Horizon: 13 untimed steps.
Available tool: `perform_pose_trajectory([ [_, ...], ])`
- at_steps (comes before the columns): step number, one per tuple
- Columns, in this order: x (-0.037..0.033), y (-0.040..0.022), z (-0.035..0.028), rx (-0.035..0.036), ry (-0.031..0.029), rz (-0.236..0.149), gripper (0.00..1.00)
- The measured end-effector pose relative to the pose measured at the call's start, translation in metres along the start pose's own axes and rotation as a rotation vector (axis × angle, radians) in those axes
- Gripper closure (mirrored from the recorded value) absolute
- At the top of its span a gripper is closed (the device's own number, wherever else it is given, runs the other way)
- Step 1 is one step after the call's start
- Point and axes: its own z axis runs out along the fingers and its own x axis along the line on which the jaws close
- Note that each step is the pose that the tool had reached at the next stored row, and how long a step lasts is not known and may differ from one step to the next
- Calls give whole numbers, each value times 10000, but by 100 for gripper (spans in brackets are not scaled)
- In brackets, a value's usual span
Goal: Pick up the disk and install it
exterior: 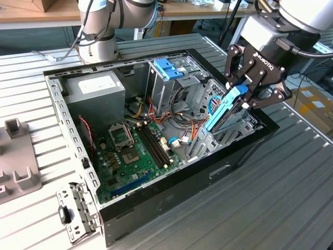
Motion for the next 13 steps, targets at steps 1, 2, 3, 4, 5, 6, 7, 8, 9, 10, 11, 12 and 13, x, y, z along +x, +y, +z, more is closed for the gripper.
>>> perform_pose_trajectory([
  [1,0,0,3,0,0,0,63],
  [2,0,0,5,0,0,1,63],
  [3,1,0,8,0,0,0,63],
  [4,1,0,9,0,0,0,63],
  [5,1,-1,13,0,0,0,63],
  [6,1,-1,17,0,0,0,63],
  [7,2,-1,19,0,0,0,63],
  [8,2,-1,21,0,0,0,63],
  [9,2,-1,24,0,0,0,63],
  [10,2,-1,28,0,0,0,63],
  [11,3,-2,29,0,1,0,63],
  [12,3,-1,32,0,0,0,63],
  [13,3,-2,35,0,0,0,63],
])
